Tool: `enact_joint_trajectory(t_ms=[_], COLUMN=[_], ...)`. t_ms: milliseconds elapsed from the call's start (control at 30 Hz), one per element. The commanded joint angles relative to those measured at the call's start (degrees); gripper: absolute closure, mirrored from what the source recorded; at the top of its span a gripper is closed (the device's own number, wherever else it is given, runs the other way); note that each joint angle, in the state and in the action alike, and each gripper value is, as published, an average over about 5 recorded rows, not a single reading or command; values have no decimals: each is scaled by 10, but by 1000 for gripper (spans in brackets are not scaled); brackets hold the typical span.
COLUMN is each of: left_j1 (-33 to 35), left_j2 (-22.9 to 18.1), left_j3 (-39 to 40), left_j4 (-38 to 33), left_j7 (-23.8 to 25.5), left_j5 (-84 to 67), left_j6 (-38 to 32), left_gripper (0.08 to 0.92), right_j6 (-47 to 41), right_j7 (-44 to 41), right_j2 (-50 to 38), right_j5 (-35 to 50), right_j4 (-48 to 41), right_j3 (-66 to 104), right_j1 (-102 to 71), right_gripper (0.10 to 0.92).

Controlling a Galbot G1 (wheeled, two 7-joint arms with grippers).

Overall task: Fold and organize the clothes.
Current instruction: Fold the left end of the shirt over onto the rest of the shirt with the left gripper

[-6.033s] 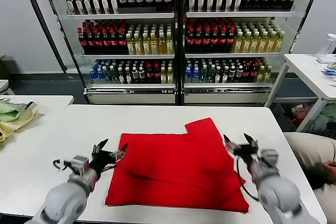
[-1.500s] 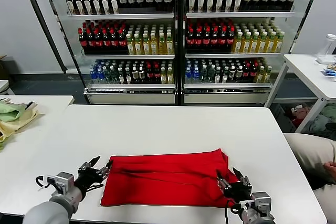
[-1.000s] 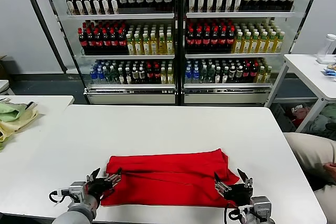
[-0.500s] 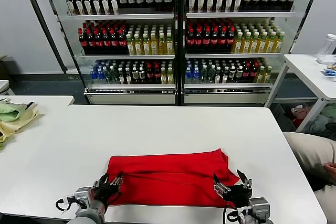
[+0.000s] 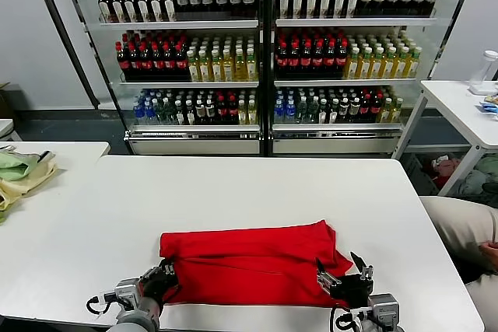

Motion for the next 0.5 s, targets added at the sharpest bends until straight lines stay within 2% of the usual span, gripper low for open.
enact_joint_trajectory(t_ms=[33,333,433,500], left_j1=[-12,3,7,7], left_j2=[10,63,74,73], left_j3=[-99,-314,-337,-322], left_j4=[-46,23,22,5], left_j7=[4,42,50,55], left_j5=[71,43,38,35], left_j6=[9,31,40,45], left_gripper=[894,895,895,895], right_j6=[-1,-3,-4,-5], right_j7=[1,0,0,0], right_j2=[0,0,-1,-1], right_j5=[-1,1,2,3], right_j4=[3,10,13,15], right_j3=[1,1,3,3], right_j1=[1,14,18,21], right_gripper=[203,203,203,203])
